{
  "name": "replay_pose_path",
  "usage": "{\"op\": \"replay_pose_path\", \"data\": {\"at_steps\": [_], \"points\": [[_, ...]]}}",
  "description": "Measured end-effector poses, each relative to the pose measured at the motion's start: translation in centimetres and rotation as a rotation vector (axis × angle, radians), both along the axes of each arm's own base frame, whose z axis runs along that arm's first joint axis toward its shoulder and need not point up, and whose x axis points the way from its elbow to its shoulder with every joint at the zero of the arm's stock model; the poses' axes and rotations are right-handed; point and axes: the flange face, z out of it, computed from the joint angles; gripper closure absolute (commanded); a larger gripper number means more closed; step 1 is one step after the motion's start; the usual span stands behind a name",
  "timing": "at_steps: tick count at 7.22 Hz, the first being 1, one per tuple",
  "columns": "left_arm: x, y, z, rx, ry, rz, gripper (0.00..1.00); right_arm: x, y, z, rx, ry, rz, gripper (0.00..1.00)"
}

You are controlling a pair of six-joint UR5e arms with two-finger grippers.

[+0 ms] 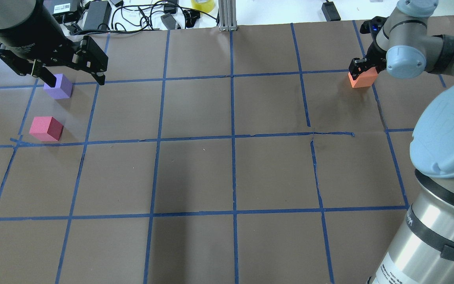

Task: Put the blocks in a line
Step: 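Close the right gripper on the orange cube, then carry the orange cube with the right gripper toward the table center and lower it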

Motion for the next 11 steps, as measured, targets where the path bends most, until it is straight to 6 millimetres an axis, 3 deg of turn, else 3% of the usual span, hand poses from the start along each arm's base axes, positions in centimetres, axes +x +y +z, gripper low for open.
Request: {"op": "replay_pose_path", "data": {"at_steps": [3,4,5,7,9,11], "points": [[0.0,0.0,0.0,-0.001,-0.001,0.0,0.0,1.3,0.3,3.9,-0.044,0.013,-0.054,1.0],[0.0,0.1,0.1,-0.001,-0.001,0.0,0.0,3.8,0.6,6.1,-0.056,0.009,-0.077,1.0],[0.0,0.1,0.1,-0.001,-0.001,0.0,0.0,7.9,1.2,7.9,-0.05,-0.006,-0.12,1.0],[0.0,0.1,0.1,0.0,-0.001,0.0,0.0,18.2,2.8,9.6,-0.041,-0.035,-0.207,1.0],[0.0,0.1,0.1,-0.002,-0.001,0.0,0.0,27.9,5.0,9.5,-0.034,-0.073,-0.252,1.0],[0.0,0.2,0.2,-0.002,-0.002,0.0,0.0,34.3,6.1,8.4,-0.026,-0.089,-0.246,1.0]]}}
